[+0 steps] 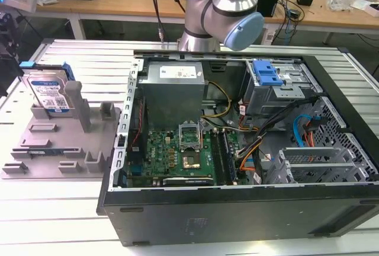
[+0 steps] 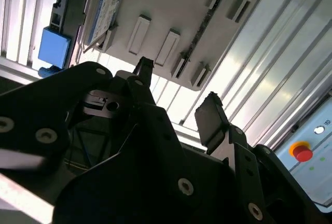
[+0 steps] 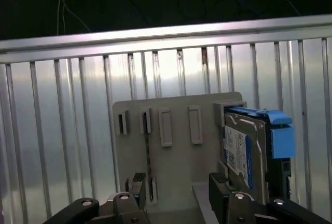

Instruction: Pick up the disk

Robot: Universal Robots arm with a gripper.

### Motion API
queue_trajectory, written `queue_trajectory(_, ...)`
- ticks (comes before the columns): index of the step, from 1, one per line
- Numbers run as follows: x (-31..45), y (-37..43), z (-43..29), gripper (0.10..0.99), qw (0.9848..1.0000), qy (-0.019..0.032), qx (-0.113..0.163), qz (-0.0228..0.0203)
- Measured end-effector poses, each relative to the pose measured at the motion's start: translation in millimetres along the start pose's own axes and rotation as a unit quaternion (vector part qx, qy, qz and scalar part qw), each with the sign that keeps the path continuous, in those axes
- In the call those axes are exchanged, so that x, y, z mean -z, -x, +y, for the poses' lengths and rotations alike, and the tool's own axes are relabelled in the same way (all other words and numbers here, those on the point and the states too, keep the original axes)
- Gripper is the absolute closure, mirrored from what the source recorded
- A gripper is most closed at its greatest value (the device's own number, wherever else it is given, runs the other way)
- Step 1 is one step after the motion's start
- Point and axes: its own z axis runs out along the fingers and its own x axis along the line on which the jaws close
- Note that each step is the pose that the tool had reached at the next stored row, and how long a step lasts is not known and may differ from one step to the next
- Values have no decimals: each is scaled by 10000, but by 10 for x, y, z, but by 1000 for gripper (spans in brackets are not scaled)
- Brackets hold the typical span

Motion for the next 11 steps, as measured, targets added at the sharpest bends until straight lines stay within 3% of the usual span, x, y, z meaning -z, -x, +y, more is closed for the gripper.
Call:
queue_trajectory(3,1,162,12,482,10000,-4,6,48)
queue_trajectory(7,2,308,23,482,10000,-5,45,60)
queue_trajectory(9,3,437,34,482,9999,-7,68,75)
queue_trajectory(11,4,505,41,482,9999,-8,105,93)
